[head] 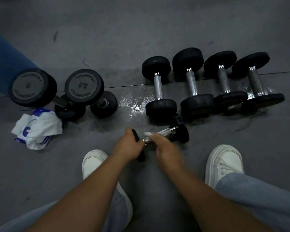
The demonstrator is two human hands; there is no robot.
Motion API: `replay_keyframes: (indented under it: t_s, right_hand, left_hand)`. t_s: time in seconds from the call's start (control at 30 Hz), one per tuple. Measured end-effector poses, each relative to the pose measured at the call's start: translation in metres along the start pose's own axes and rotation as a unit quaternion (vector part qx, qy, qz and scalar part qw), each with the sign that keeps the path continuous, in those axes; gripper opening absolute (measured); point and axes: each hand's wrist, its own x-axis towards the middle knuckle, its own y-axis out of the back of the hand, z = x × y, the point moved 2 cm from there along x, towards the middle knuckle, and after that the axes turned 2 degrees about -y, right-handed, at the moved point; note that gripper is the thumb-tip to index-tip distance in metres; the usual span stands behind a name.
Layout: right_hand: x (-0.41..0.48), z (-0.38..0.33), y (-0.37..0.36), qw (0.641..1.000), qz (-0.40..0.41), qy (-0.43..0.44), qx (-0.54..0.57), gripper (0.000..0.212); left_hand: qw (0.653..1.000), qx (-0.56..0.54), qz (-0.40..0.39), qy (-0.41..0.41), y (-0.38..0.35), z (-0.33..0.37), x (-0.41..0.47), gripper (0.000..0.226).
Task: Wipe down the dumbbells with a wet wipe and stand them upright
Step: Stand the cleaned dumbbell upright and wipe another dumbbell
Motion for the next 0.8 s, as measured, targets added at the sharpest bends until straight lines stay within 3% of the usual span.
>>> replay_keyframes:
  t_s: [0.1, 0.23, 0.37, 0.5, 0.57, 0.63, 0.67, 0.73, 0.8]
  right_hand:
    - [0.003, 0.005, 0.012, 0.993, 0.101, -0.041, -0.048, 0.030]
    - [0.001, 0.011, 0.013, 0.988, 0.130, -0.067, -0.054, 0.015]
    - [0.011, 0.009, 0.014, 0.983, 0.168, -0.073, -0.030, 0.011]
    - [0.008, -0.001, 0.006, 0.980, 0.189, -0.053, -0.041, 0.039]
    - [0.001, -0.011, -0.009, 0.992, 0.105, -0.037, -0.052, 0.042]
    - [-0.005, -0.015, -0.019, 0.997, -0.049, -0.004, -0.063, 0.046]
    - [-0.003, -0.010, -0.016, 0.994, -0.065, 0.002, -0.087, 0.050]
    - [0.002, 0.006, -0.001, 0.992, 0.014, -0.053, -0.113, 0.061]
    - [0.002, 0.008, 0.004, 0.983, 0.039, -0.062, -0.171, 0.078]
  left_hand:
    - [0.999, -0.027, -0.021, 0.019, 0.014, -0.001, 0.011, 0.074]
    - [0.989, -0.083, 0.115, 0.047, 0.002, -0.002, -0.017, 0.082]
    - [0.991, -0.094, 0.099, 0.000, -0.032, -0.010, -0.038, 0.093]
    - [0.990, -0.091, 0.106, -0.001, -0.033, -0.011, -0.032, 0.096]
    - [0.991, -0.087, 0.100, 0.000, -0.029, -0.011, -0.028, 0.090]
    - [0.993, -0.087, 0.082, -0.005, -0.022, -0.012, -0.022, 0.085]
    - [0.994, -0.080, 0.072, -0.009, -0.019, -0.012, -0.019, 0.088]
    - [0.997, -0.058, 0.053, -0.008, -0.010, -0.010, -0.012, 0.091]
    - [0.998, -0.052, 0.029, -0.004, 0.001, -0.006, -0.003, 0.082]
